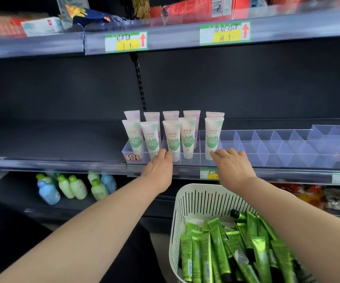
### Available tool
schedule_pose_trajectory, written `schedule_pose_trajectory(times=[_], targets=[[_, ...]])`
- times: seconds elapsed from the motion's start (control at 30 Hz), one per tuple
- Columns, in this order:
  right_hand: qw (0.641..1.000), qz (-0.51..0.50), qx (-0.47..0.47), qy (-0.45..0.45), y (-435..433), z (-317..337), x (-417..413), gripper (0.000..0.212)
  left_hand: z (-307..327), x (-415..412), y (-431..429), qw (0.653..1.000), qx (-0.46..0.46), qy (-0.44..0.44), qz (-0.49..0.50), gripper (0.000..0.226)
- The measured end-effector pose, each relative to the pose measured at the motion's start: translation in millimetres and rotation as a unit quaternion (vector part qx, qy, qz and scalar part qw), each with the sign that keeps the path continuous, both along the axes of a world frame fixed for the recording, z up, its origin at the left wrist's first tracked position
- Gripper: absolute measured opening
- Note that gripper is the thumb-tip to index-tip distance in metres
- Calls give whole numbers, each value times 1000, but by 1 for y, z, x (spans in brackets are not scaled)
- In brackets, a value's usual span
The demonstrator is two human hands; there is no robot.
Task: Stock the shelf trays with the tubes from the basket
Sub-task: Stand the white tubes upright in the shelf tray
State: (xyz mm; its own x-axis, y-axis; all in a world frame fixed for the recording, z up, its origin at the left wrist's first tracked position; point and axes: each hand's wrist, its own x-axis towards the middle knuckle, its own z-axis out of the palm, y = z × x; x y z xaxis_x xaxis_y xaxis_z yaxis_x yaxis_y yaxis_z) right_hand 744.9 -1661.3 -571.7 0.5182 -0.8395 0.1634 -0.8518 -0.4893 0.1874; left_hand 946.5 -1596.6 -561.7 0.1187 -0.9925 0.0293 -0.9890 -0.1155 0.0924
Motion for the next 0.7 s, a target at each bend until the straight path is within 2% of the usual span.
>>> schedule_pose_trajectory(times=[0.33,0.7], targets=[[1000,-2,11,24,-6,-1,8,68,-7,11,-15,1000,-17,-21,11,68],[1000,6,8,4,-1,-1,31,66,-1,13,-29,991,-11,-130,19,64]])
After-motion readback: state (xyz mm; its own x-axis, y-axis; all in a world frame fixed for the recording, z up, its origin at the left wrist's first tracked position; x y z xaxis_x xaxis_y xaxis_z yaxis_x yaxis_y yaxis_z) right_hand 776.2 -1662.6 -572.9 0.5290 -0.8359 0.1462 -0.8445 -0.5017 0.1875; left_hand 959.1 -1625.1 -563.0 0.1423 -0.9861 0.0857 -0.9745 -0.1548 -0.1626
